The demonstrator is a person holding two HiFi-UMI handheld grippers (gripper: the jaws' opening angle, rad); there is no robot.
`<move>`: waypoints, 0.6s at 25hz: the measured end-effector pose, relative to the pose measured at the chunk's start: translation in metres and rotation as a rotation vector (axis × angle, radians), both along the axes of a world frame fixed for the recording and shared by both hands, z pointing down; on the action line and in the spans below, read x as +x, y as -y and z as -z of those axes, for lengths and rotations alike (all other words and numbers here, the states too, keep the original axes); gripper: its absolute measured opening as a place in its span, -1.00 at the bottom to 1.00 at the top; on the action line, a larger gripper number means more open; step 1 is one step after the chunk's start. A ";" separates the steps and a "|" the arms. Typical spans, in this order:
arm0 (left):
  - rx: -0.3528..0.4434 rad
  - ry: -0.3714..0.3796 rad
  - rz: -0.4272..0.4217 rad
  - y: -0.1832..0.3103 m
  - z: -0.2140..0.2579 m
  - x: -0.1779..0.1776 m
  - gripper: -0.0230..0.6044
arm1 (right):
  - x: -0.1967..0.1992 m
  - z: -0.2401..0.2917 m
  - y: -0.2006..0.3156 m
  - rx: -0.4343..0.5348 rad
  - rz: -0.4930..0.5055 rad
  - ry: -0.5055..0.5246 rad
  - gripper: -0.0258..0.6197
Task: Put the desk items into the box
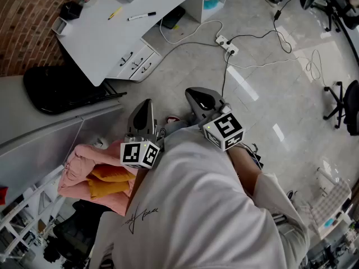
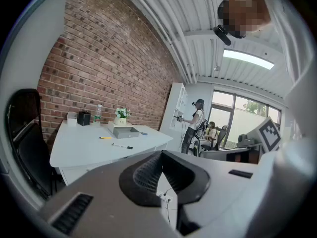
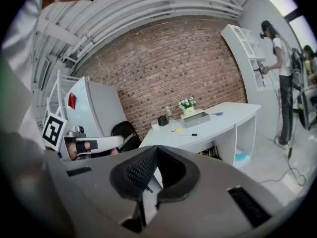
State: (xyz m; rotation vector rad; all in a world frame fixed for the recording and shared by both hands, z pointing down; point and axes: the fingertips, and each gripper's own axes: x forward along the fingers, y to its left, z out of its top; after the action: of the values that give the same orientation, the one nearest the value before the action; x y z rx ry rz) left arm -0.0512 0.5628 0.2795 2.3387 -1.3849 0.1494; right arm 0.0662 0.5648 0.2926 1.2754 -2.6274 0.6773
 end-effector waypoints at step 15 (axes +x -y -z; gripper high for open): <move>-0.154 -0.130 0.074 0.034 -0.041 0.004 -0.91 | 0.039 -0.026 0.015 -0.053 -0.055 0.036 -0.84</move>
State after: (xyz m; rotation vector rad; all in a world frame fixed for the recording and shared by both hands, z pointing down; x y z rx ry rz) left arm -0.0472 0.5285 0.3201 2.1296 -1.3445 0.0785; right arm 0.1047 0.5495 0.3189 1.3370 -2.5923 0.7799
